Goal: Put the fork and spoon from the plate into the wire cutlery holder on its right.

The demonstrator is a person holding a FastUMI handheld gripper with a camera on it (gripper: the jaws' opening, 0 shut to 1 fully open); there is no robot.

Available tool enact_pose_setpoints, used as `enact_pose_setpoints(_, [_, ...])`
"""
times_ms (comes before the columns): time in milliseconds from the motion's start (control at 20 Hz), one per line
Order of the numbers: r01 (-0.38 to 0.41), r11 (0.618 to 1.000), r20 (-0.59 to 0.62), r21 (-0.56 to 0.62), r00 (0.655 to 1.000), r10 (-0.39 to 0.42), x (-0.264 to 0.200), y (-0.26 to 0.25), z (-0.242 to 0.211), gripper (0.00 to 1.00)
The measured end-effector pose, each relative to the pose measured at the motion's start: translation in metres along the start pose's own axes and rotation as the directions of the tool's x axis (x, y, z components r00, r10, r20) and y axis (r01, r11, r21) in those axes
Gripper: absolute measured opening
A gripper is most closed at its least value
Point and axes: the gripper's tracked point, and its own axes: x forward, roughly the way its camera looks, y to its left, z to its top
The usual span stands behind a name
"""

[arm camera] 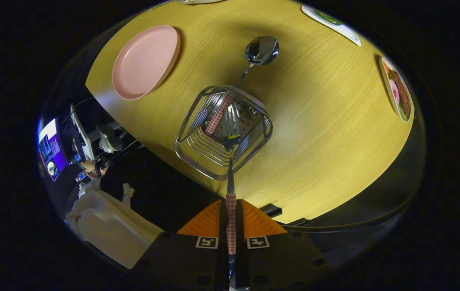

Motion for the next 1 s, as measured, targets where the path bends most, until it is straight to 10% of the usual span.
enact_pose_setpoints(300, [0.007, 1.000, -0.002, 0.005, 1.000, -0.007, -0.004, -0.007, 0.012, 0.27])
enact_pose_setpoints(650, [-0.013, 1.000, 0.135, -0.014, 0.991, 0.015, -0.016, 0.004, 0.001, 0.98])
enact_pose_setpoints(1000, [-0.021, 0.998, 0.368, 0.060, 0.930, -0.002, -0.032, 0.006, -0.021, 0.97])
